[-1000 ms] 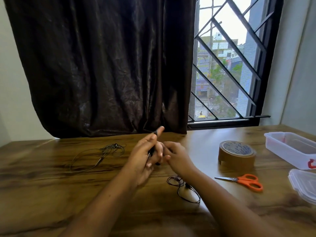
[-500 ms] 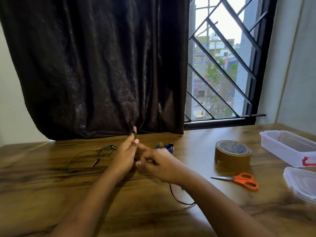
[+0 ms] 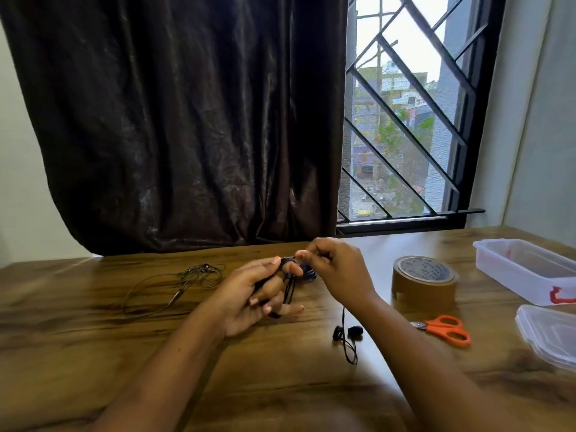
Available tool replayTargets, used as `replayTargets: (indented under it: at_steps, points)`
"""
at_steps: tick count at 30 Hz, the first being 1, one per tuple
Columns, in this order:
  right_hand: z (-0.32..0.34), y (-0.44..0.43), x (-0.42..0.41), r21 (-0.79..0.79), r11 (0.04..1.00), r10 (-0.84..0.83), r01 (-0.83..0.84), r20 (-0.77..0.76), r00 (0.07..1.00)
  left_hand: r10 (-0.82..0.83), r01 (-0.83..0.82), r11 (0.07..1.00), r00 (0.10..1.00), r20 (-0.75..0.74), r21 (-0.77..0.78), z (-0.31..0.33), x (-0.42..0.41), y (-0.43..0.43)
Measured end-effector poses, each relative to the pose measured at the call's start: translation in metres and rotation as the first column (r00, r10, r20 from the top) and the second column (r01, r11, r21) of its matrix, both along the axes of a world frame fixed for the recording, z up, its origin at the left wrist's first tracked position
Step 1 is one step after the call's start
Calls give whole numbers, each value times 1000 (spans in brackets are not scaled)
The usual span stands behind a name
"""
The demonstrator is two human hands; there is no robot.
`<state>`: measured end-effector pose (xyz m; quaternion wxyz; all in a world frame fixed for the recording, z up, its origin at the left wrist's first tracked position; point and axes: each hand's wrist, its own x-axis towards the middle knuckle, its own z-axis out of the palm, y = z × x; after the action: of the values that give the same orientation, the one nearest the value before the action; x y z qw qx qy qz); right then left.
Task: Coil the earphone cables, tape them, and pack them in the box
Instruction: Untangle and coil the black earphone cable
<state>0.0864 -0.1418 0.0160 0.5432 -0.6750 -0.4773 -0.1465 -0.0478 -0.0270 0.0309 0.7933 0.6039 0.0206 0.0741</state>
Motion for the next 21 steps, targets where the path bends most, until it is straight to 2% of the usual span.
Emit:
replayTargets:
  at_steps: [2, 5, 7, 10, 12, 14, 16, 17, 18, 19, 21]
  points:
    - [-11, 6, 2, -96, 995, -18, 17, -16, 1000, 26, -22, 998, 997, 74, -61, 2, 1, 0]
    - [-29, 19, -5, -328, 944, -21, 29, 28, 999, 108, -89, 989, 980, 169, -119, 3, 5, 0]
    - [-34, 27, -17, -468, 884, 29, -2, 50, 998, 211, -182, 972, 954, 212, -150, 2, 8, 2]
    - [-34, 33, -36, -581, 805, 154, -118, 12, 988, 415, -394, 910, 874, 254, -130, 3, 8, 10]
    - [-33, 34, -44, -625, 766, 212, -151, 24, 977, 521, -553, 832, 809, 272, 50, 1, 7, 22]
    - [-28, 31, -47, -648, 746, 238, -154, 44, 970, 572, -651, 693, 758, 313, 309, -3, 8, 35]
    - [-20, 27, -47, -636, 751, 276, -176, 61, 959, 588, -664, 563, 740, 326, 492, -10, 10, 47]
    - [-15, 24, -47, -610, 772, 290, -179, 88, 953, 580, -627, 535, 760, 293, 566, -12, 9, 51]
    - [-11, 22, -46, -565, 808, 288, -168, 130, 949, 549, -556, 552, 803, 231, 621, -13, 8, 52]
    - [-6, 21, -42, -507, 849, 270, -149, 175, 947, 494, -456, 616, 859, 137, 642, -14, 5, 51]
    - [0, 16, -33, -374, 920, 217, -119, 233, 948, 317, -229, 782, 947, -54, 580, -14, 0, 44]
